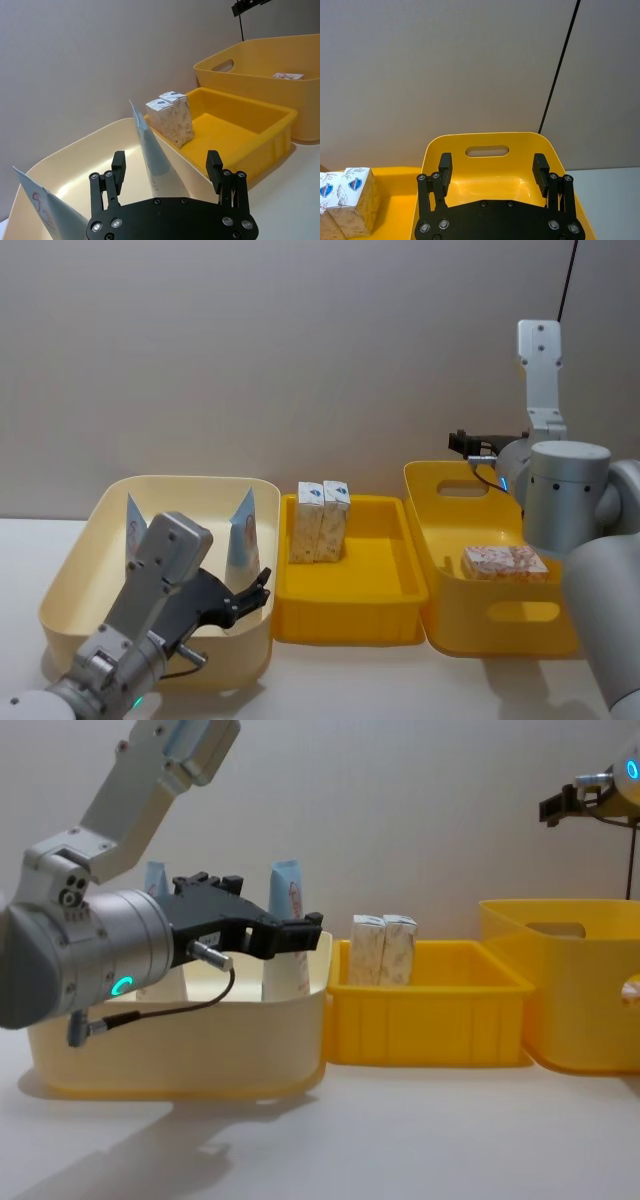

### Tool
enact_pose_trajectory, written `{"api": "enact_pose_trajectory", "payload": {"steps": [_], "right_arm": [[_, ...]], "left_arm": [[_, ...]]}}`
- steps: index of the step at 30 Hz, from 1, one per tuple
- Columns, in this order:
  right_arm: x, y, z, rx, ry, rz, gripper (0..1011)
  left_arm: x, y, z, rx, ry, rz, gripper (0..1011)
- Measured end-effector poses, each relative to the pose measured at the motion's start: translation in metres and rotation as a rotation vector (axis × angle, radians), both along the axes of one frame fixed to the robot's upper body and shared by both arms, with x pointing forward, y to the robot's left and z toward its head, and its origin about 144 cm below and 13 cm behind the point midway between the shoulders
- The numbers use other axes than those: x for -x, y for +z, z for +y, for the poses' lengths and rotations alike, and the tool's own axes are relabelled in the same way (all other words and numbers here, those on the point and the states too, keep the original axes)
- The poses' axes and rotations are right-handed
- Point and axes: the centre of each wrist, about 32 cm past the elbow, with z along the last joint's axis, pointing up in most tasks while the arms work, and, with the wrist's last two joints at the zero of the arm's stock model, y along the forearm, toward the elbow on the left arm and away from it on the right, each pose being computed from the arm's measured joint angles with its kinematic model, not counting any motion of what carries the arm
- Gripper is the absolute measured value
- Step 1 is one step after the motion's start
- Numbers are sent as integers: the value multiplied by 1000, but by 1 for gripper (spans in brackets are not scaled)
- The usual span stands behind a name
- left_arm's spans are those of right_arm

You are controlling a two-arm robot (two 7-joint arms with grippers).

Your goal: Bimanual collaborative sorting of washing and personal care products

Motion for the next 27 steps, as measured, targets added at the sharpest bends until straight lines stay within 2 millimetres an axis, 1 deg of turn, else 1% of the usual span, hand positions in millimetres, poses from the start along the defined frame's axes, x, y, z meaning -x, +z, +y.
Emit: {"api": "enact_pose_trajectory", "payload": {"steps": [8, 27], "right_arm": [[0, 0, 0, 0, 0, 0, 1001], [0, 0, 0, 0, 0, 0, 1001]], "left_arm": [[-13, -2, -2, 8, -1, 1, 1002], [-43, -13, -3, 57, -8, 29, 1002]]}}
